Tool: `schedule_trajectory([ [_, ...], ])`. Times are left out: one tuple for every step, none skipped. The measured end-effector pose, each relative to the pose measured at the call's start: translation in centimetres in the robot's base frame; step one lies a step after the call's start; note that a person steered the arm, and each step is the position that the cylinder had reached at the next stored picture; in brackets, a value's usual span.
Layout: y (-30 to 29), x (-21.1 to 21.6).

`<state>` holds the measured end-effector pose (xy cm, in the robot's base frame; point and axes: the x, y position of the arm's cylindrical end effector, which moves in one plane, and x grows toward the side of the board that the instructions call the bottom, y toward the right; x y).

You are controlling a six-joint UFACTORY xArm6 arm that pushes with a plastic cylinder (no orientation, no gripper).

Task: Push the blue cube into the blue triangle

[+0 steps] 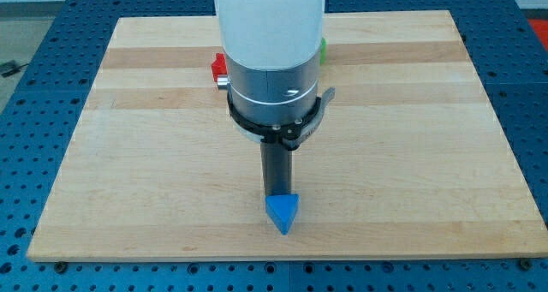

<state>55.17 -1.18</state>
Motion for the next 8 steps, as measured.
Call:
schedule_trajectory([
  [-1.6,-1.2],
  [-7.3,-3.5],
  [-12.3,-8.6],
  [-13.7,-14.7],
  [-13.7,-19.8],
  [-10.6,-23.4],
  [-5.9,-25.8],
  [-2.8,-25.1],
])
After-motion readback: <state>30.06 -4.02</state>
